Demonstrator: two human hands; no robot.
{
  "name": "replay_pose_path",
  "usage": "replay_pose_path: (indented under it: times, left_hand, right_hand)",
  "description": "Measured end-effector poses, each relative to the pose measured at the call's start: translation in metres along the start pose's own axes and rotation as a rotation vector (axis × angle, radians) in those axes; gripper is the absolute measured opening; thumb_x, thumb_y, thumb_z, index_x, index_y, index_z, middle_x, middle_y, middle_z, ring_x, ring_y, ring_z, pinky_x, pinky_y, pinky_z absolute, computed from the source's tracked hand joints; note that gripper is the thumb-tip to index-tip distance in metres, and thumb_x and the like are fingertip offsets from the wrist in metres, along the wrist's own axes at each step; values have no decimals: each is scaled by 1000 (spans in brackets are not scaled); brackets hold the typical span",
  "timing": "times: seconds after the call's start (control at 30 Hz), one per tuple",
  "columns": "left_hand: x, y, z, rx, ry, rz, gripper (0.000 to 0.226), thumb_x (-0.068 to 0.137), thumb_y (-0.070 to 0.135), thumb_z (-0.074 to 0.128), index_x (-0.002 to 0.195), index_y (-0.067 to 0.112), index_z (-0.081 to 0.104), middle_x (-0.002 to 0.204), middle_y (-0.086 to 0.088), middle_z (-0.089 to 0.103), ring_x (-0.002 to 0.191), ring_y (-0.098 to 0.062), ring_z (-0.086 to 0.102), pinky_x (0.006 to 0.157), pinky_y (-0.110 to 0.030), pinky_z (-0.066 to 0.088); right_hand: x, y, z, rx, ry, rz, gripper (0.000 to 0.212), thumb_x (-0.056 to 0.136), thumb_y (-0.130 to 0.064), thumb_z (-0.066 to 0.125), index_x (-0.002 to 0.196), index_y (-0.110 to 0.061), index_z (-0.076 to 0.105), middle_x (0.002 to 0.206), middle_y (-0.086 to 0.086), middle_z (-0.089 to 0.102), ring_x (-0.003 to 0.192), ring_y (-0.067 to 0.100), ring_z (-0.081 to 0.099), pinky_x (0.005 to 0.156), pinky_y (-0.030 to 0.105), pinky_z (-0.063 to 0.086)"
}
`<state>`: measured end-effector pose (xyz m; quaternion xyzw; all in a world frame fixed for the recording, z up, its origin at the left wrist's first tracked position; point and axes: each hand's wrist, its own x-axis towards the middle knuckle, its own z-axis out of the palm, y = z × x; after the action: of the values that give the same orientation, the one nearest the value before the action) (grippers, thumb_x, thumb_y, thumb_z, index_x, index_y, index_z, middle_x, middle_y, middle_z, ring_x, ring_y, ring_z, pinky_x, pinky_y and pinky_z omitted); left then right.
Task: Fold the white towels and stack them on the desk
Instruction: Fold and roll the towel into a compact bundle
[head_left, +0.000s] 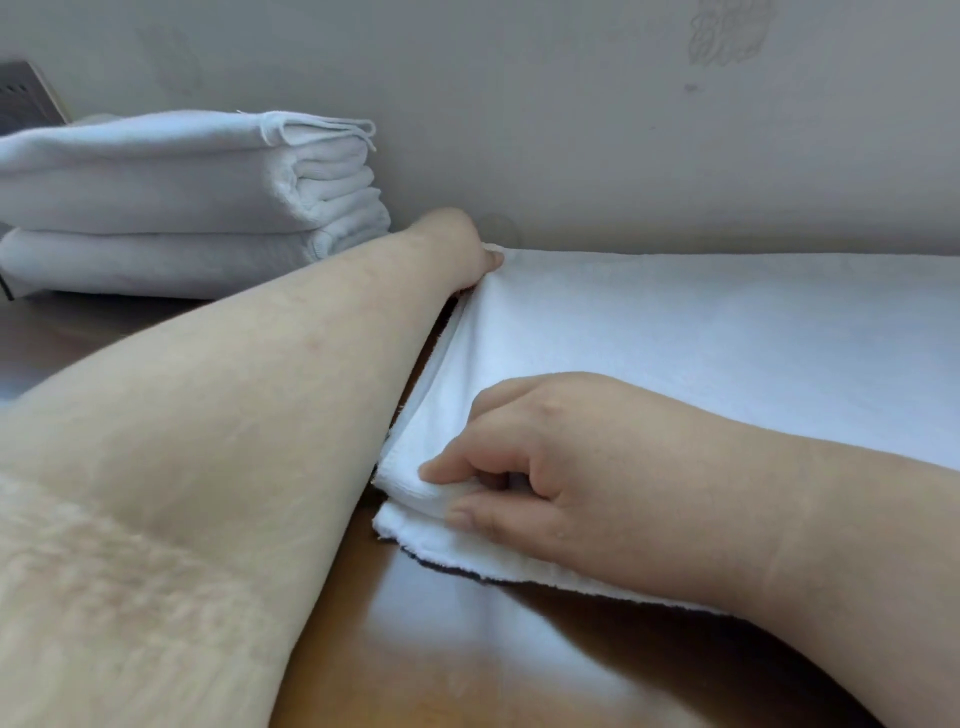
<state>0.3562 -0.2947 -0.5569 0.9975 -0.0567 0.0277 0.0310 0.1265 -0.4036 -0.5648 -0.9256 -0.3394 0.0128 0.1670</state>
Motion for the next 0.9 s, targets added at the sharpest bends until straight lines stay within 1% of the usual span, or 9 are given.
replay_pose_path:
  times: [0.1, 0.2, 0.27, 0.37, 0.53, 0.63, 0.7, 0.77, 0.9]
  left_hand:
    - [-26, 12, -23, 85, 180, 129, 46, 91, 37, 63, 127, 8, 58, 124, -14, 62, 111, -33, 58, 89, -37, 46]
    - [-58, 28, -32, 93, -16, 335, 46, 94, 51, 50, 134, 28, 56, 138, 4, 55, 124, -24, 51, 100, -35, 38]
    - [-74, 41, -15, 127, -212, 348, 59, 97, 62, 31, 149, 34, 35, 156, 8, 32, 142, -21, 31, 113, -39, 23]
    - [-78, 49, 13, 55, -240, 333, 62, 103, 52, 22, 156, 25, 7, 164, 2, 1, 150, -17, 2, 118, -37, 2]
    - [-88, 45, 8, 40, -130, 390, 51, 104, 45, 28, 151, 26, 31, 160, 0, 24, 146, -16, 18, 118, -35, 13]
    - [-106, 56, -9, 314, -57, 477, 29, 79, 33, 60, 107, 29, 61, 115, -3, 58, 106, -25, 55, 92, -44, 47]
    - [-121, 68, -15, 334, -78, 369, 34, 62, 20, 60, 96, 19, 64, 96, -1, 64, 90, -23, 63, 83, -42, 55]
    - [-132, 79, -10, 197, -76, 354, 34, 81, 13, 54, 114, 9, 61, 113, -7, 64, 105, -26, 60, 94, -42, 50]
    - [-182, 96, 10, -151, -141, 377, 49, 97, 55, 38, 144, 40, 38, 148, 10, 40, 134, -20, 40, 108, -35, 29]
  right_hand:
    - [-1, 1, 0, -52, -3, -38, 39, 92, -53, 55, 127, -38, 63, 92, -18, 53, 96, 1, 50, 88, 26, 45]
    - [-1, 3, 1, -107, -1, -73, 40, 92, -54, 56, 127, -36, 63, 98, -15, 53, 100, 7, 47, 91, 31, 43]
    - [0, 4, 3, -116, 2, -94, 38, 92, -52, 57, 124, -34, 65, 99, -15, 50, 99, 9, 44, 92, 31, 39]
    - [2, 7, 8, -127, -6, -119, 42, 91, -52, 58, 130, -35, 60, 112, -11, 52, 109, 12, 44, 98, 33, 39]
    - [-5, 6, -2, 88, -3, -34, 31, 92, -47, 60, 120, -35, 67, 106, -17, 59, 100, 3, 53, 93, 28, 46]
    - [-21, 10, -24, 170, 84, 145, 17, 92, -37, 58, 102, -37, 73, 98, -19, 67, 91, 1, 58, 82, 24, 50]
    - [-37, 15, -42, 174, 187, 257, 17, 90, -32, 57, 94, -33, 74, 92, -13, 70, 82, 4, 61, 71, 25, 50]
    - [-61, 28, -55, 190, 311, 325, 17, 89, -31, 55, 92, -31, 72, 92, -10, 71, 77, 6, 61, 68, 26, 50]
    - [-133, 70, -49, -80, 155, 627, 41, 99, -42, 41, 138, -34, 47, 144, -8, 47, 131, 16, 43, 105, 38, 36]
